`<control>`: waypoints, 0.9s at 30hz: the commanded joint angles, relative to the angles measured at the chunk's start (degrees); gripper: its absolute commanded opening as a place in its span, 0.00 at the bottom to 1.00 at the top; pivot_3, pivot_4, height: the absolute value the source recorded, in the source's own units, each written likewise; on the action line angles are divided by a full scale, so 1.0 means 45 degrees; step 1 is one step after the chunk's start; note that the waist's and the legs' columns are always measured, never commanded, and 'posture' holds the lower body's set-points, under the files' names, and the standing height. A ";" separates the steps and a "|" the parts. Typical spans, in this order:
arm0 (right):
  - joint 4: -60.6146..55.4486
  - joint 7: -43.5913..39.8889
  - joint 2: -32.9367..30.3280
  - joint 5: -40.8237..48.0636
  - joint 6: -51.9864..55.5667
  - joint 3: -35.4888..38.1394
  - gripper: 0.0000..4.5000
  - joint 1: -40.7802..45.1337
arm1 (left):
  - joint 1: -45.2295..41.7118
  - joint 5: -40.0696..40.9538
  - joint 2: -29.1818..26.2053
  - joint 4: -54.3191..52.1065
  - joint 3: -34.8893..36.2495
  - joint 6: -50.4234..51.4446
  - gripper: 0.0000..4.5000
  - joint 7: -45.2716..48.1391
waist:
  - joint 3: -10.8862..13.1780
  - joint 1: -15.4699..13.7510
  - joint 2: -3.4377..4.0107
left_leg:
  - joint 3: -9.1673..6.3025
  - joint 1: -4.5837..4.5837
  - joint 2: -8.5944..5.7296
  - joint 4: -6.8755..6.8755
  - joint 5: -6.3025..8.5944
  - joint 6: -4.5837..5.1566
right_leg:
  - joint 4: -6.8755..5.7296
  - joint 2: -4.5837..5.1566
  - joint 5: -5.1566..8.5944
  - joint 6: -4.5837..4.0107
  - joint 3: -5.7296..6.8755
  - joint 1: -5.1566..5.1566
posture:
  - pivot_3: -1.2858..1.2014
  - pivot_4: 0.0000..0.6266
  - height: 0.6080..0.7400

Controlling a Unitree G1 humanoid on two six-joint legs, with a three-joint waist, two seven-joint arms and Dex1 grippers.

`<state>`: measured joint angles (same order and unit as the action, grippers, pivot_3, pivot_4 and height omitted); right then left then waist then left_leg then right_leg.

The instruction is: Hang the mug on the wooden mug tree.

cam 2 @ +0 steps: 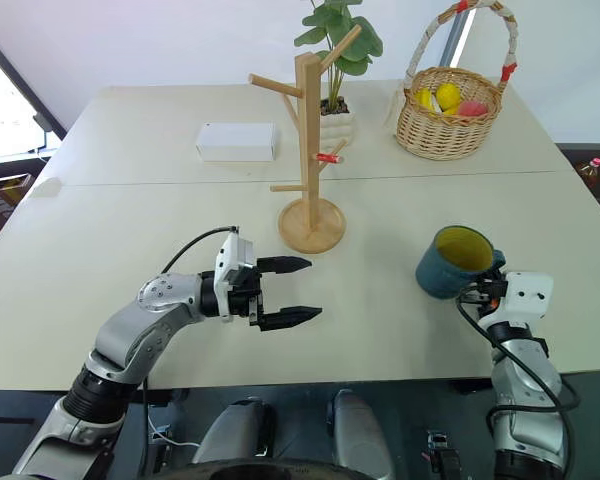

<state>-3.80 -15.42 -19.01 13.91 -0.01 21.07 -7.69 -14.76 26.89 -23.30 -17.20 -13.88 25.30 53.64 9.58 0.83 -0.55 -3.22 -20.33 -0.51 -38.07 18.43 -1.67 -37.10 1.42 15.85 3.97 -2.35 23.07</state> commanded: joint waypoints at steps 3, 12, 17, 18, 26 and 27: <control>-0.3134 -0.1718 -0.1855 -0.2349 0.0025 -0.2910 0.01 0.0404 | 0.0095 0.0079 -0.0195 -0.0084 0.0671 -0.0335 1.00 -0.0121 | 0.0004 0.0106 0.0016 | 0.0007 0.0007 0.0004 0.0001 0.0000 0.0000 | -0.0006 -0.0008 0.0000 0.0000 -0.0004 0.0006 | 0.52 0.24 1.00; -0.5736 -0.3874 -0.4228 -0.4410 0.2693 -0.5424 0.01 0.5250 | 0.0043 0.0008 -0.0595 0.0778 0.1832 -0.1067 1.00 -0.0137 | 0.0011 -0.0059 -0.0012 | -0.0031 -0.0011 0.0035 -0.0020 0.0000 -0.0001 | 0.0001 -0.0067 0.0001 -0.0003 -0.0002 0.0007 | 0.52 0.24 1.00; -0.5665 -0.4336 -0.4390 -0.4795 0.3730 -0.5763 0.01 0.7125 | 0.0088 0.0025 -0.0821 0.1060 0.2458 -0.1412 1.00 -0.0182 | 0.0014 -0.0042 -0.0016 | -0.0023 -0.0032 0.0010 -0.0013 0.0000 -0.0001 | 0.0012 -0.0004 0.0000 -0.0003 0.0012 0.0022 | 0.52 0.24 1.00; -0.5586 -0.4360 -0.4398 -0.4829 0.3860 -0.5763 0.01 0.7344 | 0.0107 0.0011 -0.0875 0.1108 0.2547 -0.1477 1.00 -0.0181 | 0.0015 -0.0041 -0.0017 | -0.0020 -0.0034 0.0002 -0.0012 0.0000 -0.0001 | 0.0014 0.0005 0.0000 -0.0002 0.0011 0.0024 | 0.52 0.24 1.00; -0.5101 -0.4472 -0.4580 -0.4825 0.3779 -0.5411 0.01 0.7551 | 0.0135 0.0054 -0.1002 0.1323 0.2978 -0.1692 1.00 -0.0194 | 0.0017 -0.0034 -0.0021 | -0.0017 -0.0033 -0.0004 -0.0013 0.0000 -0.0001 | 0.0017 0.0018 -0.0001 0.0000 0.0015 0.0020 | 0.52 0.24 1.00; -0.5076 -0.4459 -0.4588 -0.4806 0.3749 -0.5368 0.01 0.7544 | 0.0127 0.0065 -0.1010 0.1341 0.3005 -0.1702 1.00 -0.0185 | 0.0017 -0.0033 -0.0022 | -0.0017 -0.0033 -0.0004 -0.0013 0.0000 -0.0001 | 0.0015 0.0018 -0.0001 0.0000 0.0015 0.0022 | 0.52 0.24 1.00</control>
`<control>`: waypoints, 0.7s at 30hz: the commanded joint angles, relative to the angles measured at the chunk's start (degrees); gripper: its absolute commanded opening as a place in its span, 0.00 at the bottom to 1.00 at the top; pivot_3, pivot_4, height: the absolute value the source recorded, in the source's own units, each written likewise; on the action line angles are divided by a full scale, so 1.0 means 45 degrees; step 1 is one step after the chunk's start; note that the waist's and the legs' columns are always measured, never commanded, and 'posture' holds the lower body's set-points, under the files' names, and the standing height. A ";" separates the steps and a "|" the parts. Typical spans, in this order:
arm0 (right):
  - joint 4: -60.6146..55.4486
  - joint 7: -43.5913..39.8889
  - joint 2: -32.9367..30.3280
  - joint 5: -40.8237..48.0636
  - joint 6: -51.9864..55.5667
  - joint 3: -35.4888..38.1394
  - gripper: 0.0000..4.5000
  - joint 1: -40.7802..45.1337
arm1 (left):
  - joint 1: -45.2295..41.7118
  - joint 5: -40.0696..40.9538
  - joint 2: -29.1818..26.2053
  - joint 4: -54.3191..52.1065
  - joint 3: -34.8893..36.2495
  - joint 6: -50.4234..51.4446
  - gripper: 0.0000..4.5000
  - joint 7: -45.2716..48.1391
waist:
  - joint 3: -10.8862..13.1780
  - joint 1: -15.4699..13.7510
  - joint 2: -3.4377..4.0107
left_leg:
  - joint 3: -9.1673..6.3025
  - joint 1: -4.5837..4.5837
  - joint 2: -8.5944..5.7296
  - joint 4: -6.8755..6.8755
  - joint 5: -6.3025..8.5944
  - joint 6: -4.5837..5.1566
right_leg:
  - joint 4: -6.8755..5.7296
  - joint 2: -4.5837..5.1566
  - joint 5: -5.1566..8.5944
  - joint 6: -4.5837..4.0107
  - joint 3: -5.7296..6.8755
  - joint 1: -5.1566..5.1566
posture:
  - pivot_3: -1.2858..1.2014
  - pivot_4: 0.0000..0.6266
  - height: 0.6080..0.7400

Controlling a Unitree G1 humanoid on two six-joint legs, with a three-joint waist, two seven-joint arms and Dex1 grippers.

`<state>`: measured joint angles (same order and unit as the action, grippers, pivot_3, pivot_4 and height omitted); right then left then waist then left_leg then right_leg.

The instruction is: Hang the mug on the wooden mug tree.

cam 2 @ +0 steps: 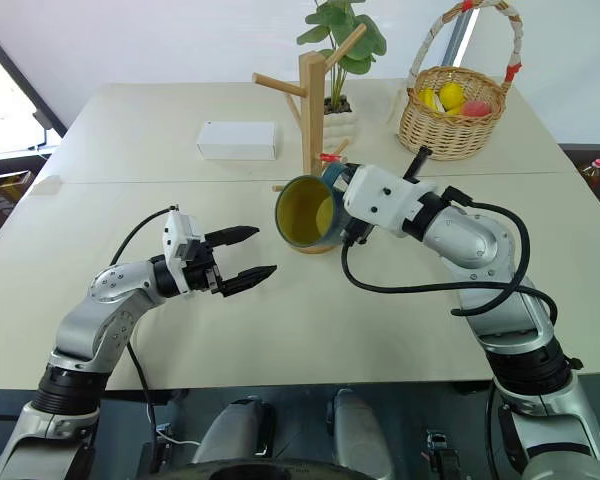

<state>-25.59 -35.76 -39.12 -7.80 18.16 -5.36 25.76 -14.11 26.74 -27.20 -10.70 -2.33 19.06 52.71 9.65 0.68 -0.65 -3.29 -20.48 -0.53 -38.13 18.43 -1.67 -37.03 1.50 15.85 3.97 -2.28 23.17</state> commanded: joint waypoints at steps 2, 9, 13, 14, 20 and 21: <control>-0.0202 0.0061 -0.0144 0.0040 -0.0328 0.0543 0.01 0.0115 | -0.0034 0.0102 -0.0147 -0.0070 0.0488 -0.0331 1.00 0.0045 | 0.0000 0.0023 0.0000 | -0.0001 0.0000 0.0002 0.0002 0.0000 0.0000 | -0.0003 -0.0002 0.0000 0.0000 0.0000 0.0002 | 0.52 0.24 1.00; 0.0013 -0.0003 -0.0201 0.0010 -0.0343 0.0599 0.01 0.0491 | -0.0068 0.0134 -0.0183 0.0046 0.0688 -0.0424 1.00 0.0069 | 0.0000 0.0017 -0.0001 | 0.0000 0.0001 0.0002 0.0003 0.0000 0.0000 | -0.0004 -0.0002 0.0000 0.0000 0.0000 0.0002 | 0.52 0.24 1.00; 0.0426 -0.0134 -0.0154 -0.0053 -0.0273 0.0378 0.01 0.1151 | -0.0110 0.0229 -0.0177 0.0051 0.0842 -0.0432 1.00 -0.0006 | 0.0001 0.0031 0.0000 | 0.0000 0.0003 0.0002 0.0003 0.0000 0.0000 | -0.0006 -0.0002 -0.0001 0.0000 0.0000 0.0004 | 0.52 0.24 1.00; 0.0550 -0.0161 -0.0123 -0.0101 -0.0264 0.0279 0.01 0.1279 | -0.0133 0.0336 -0.0144 0.0030 0.0950 -0.0425 1.00 -0.0042 | 0.0001 0.0036 0.0000 | -0.0001 0.0002 0.0002 0.0003 0.0000 0.0000 | -0.0006 -0.0003 -0.0001 0.0001 0.0000 0.0005 | 0.52 0.24 1.00; 0.1421 -0.0158 0.0078 -0.0468 -0.0315 -0.0308 0.01 0.1996 | -0.0283 0.1213 -0.0111 -0.0336 0.1724 -0.0049 1.00 -0.0263 | 0.0001 0.0025 0.0000 | 0.0000 0.0000 0.0004 0.0005 0.0000 0.0000 | -0.0005 -0.0001 -0.0001 0.0000 0.0001 0.0007 | 0.52 0.24 1.00; 0.1553 -0.0184 0.0089 -0.0527 -0.0307 -0.0418 0.01 0.2093 | -0.0313 0.1335 -0.0131 -0.0377 0.1848 0.0000 1.00 -0.0307 | 0.0001 0.0023 -0.0001 | -0.0001 0.0000 0.0004 0.0005 0.0000 0.0000 | -0.0005 -0.0001 -0.0001 0.0000 0.0001 0.0007 | 0.52 0.24 1.00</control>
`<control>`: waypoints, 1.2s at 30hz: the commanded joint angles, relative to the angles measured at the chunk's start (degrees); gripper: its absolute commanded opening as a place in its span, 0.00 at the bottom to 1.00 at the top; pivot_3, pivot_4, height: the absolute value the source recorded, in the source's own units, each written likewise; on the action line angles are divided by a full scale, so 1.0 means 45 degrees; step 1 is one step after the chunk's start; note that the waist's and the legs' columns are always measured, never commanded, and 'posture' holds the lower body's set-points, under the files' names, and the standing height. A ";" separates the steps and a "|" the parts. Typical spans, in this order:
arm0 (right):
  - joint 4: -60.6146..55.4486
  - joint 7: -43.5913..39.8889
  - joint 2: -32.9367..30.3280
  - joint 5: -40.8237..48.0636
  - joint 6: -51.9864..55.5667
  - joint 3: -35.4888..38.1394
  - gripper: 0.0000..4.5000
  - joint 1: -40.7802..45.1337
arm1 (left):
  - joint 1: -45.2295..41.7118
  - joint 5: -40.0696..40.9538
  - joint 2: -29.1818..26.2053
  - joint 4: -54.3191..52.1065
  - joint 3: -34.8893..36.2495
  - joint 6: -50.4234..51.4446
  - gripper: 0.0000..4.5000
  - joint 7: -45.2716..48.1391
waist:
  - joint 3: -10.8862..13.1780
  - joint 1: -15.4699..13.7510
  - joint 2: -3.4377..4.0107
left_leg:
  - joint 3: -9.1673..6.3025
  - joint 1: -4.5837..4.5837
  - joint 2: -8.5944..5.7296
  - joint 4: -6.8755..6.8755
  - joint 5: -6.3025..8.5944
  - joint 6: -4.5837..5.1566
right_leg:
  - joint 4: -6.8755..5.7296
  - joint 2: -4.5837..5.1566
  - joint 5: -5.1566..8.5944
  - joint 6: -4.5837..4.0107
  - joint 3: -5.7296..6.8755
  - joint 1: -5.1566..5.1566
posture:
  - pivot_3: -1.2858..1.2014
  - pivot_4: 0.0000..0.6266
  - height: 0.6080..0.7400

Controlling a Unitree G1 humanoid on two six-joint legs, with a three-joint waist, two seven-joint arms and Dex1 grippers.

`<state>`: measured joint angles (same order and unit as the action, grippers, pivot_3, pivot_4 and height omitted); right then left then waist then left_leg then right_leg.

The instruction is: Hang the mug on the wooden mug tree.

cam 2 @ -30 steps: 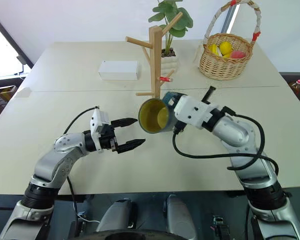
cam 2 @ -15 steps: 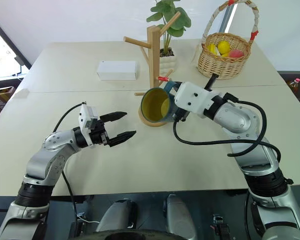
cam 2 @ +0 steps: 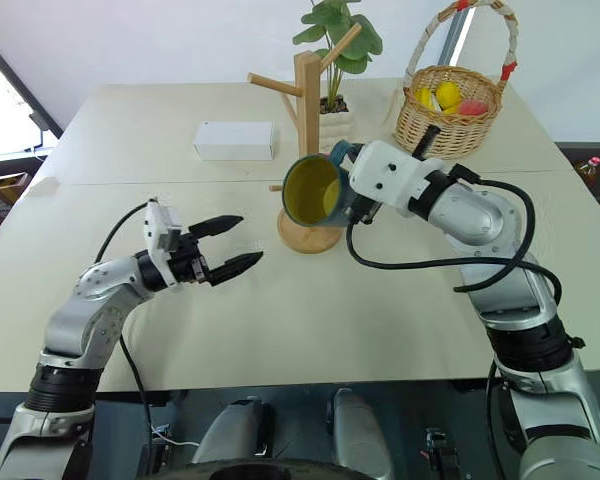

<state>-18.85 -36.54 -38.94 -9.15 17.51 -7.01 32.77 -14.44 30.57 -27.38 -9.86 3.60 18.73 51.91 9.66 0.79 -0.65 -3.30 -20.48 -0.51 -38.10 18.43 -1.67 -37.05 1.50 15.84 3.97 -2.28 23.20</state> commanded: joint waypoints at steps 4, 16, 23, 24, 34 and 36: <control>0.0459 -0.0013 0.0089 -0.0432 -0.0249 -0.0319 0.01 0.0783 | -0.0390 0.0914 -0.0192 -0.0737 0.0886 0.0308 1.00 -0.0268 | 0.0002 -0.0007 -0.0003 | 0.0000 -0.0003 0.0000 0.0000 0.0000 0.0000 | 0.0001 0.0000 0.0000 0.0000 0.0001 0.0002 | 0.52 0.24 1.00; 0.0566 -0.0183 0.0248 -0.0468 -0.0153 -0.0492 0.07 0.0919 | -0.0764 0.1354 -0.0437 -0.1145 0.0960 0.0644 1.00 -0.0498 | 0.0002 -0.0005 -0.0004 | 0.0000 -0.0003 -0.0001 0.0000 0.0000 0.0000 | 0.0002 0.0001 0.0000 0.0000 0.0001 0.0002 | 0.52 0.24 1.00; 0.0439 -0.0037 0.0218 -0.0629 -0.0328 -0.0271 0.68 0.1027 | -0.0763 0.1330 -0.0437 -0.1167 0.0935 0.0656 1.00 -0.0501 | 0.0002 -0.0003 -0.0004 | -0.0001 -0.0003 -0.0001 0.0000 0.0000 0.0000 | 0.0002 0.0001 0.0000 0.0000 0.0000 0.0002 | 0.52 0.24 1.00; 0.0361 -0.0036 0.0133 -0.0545 -0.0414 -0.0084 0.68 0.1001 | -0.0765 0.1303 -0.0415 -0.1139 0.0918 0.0637 1.00 -0.0519 | 0.0002 -0.0003 -0.0004 | 0.0000 -0.0002 -0.0001 0.0000 0.0000 -0.0001 | 0.0002 0.0001 0.0000 0.0000 0.0000 0.0003 | 0.52 0.24 1.00; -0.0415 -0.0944 -0.0005 0.3517 -0.0764 0.4344 0.68 -0.3260 | -0.0597 0.0044 0.0537 0.1555 0.2091 -0.0392 1.00 -0.2998 | 0.0009 -0.0043 -0.0036 | -0.0006 -0.0008 -0.0004 0.0005 0.0002 0.0002 | 0.0030 0.0010 -0.0001 0.0002 0.0012 -0.0018 | 0.52 0.24 1.00; 0.0039 -0.0417 0.1043 0.4510 -0.0645 0.5061 0.68 -0.4150 | -0.0496 -0.0696 0.0653 0.2369 0.2293 -0.1172 1.00 -0.3717 | 0.0013 0.0013 -0.0045 | 0.0000 0.0003 -0.0001 0.0010 0.0002 0.0002 | 0.0018 0.0006 -0.0001 0.0002 0.0004 -0.0015 | 0.52 0.24 1.00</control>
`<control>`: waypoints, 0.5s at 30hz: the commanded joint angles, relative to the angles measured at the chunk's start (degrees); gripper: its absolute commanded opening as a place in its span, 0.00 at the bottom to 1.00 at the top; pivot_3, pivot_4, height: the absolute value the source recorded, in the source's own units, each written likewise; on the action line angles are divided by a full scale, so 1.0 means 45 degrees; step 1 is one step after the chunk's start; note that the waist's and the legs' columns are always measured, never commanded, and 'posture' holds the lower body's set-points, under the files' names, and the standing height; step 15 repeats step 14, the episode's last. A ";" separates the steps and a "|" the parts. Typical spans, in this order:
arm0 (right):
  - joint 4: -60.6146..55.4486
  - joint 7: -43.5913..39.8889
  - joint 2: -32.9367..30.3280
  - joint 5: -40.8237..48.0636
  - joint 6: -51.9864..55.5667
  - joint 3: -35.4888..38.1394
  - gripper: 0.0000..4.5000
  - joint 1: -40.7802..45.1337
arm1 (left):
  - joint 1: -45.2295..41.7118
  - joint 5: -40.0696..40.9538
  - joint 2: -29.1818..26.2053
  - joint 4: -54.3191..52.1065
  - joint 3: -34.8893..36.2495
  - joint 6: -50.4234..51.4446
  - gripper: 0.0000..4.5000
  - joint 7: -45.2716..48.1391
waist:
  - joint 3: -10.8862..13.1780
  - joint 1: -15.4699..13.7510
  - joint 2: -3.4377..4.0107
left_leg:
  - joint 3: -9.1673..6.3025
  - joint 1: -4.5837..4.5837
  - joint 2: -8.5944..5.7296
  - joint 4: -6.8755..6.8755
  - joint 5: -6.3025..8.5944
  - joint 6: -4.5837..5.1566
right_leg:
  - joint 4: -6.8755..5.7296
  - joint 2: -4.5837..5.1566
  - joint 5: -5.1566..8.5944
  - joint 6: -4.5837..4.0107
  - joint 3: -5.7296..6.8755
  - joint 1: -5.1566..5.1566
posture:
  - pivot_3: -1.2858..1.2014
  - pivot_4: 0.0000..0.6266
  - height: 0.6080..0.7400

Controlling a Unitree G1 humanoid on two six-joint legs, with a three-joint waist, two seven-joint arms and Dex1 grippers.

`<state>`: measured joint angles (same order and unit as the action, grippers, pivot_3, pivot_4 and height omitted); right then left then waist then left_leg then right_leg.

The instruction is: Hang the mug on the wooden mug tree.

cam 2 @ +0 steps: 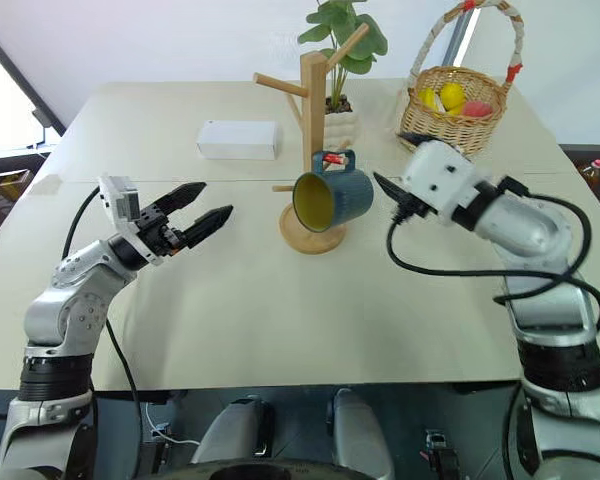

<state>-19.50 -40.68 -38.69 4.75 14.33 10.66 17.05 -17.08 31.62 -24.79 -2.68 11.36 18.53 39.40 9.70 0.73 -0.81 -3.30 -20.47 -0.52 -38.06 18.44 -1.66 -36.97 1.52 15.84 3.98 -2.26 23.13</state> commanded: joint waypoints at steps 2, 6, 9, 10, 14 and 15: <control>0.0804 0.1020 0.1902 0.1862 -0.0063 0.1459 0.68 -0.1312 | 0.0179 -0.1430 0.0235 0.1440 0.0740 -0.1717 1.00 -0.1527 | 0.0005 0.0045 -0.0010 | 0.0003 0.0013 0.0014 0.0006 0.0000 0.0000 | -0.0015 -0.0015 0.0000 0.0000 -0.0003 0.0005 | 0.52 0.24 1.00; 0.1931 0.1794 0.3150 0.2107 -0.0514 0.1470 0.68 -0.1910 | 0.0576 -0.2393 0.0387 0.2442 0.0873 -0.2780 1.00 -0.2521 | 0.0006 0.0032 -0.0008 | 0.0005 0.0019 0.0011 0.0007 -0.0001 -0.0001 | -0.0033 -0.0012 0.0000 -0.0001 -0.0004 0.0008 | 0.52 0.24 1.00; 0.2891 0.2255 0.3544 0.1855 -0.1055 0.1375 0.68 -0.1882 | 0.0909 -0.2726 0.0512 0.2567 0.1034 -0.3160 1.00 -0.3133 | 0.0006 0.0004 -0.0006 | 0.0007 0.0015 0.0009 0.0007 0.0000 -0.0001 | -0.0032 -0.0009 -0.0001 -0.0001 -0.0007 0.0015 | 0.52 0.24 1.00; 0.3099 0.2295 0.3593 0.1830 -0.1178 0.1312 0.68 -0.1874 | 0.0999 -0.2831 0.0509 0.2559 0.1051 -0.3189 1.00 -0.3273 | 0.0006 0.0000 -0.0006 | 0.0008 0.0012 0.0007 0.0007 0.0000 -0.0001 | -0.0031 -0.0005 0.0000 -0.0001 -0.0006 0.0017 | 0.52 0.24 1.00; 0.3637 0.2338 0.3669 0.1881 -0.1506 0.1041 0.68 -0.1768 | 0.1256 -0.2911 0.0439 0.2490 0.1067 -0.3100 1.00 -0.3443 | 0.0006 -0.0029 -0.0006 | 0.0007 0.0006 0.0005 0.0008 0.0000 -0.0002 | -0.0027 0.0001 -0.0001 -0.0001 -0.0005 0.0017 | 0.52 0.24 1.00; 0.3637 0.2338 0.3669 0.1881 -0.1506 0.1041 0.68 -0.1768 | 0.1256 -0.2911 0.0439 0.2490 0.1067 -0.3100 1.00 -0.3443 | 0.0006 -0.0029 -0.0006 | 0.0007 0.0006 0.0005 0.0008 0.0000 -0.0002 | -0.0027 0.0001 -0.0001 -0.0001 -0.0005 0.0017 | 0.52 0.24 1.00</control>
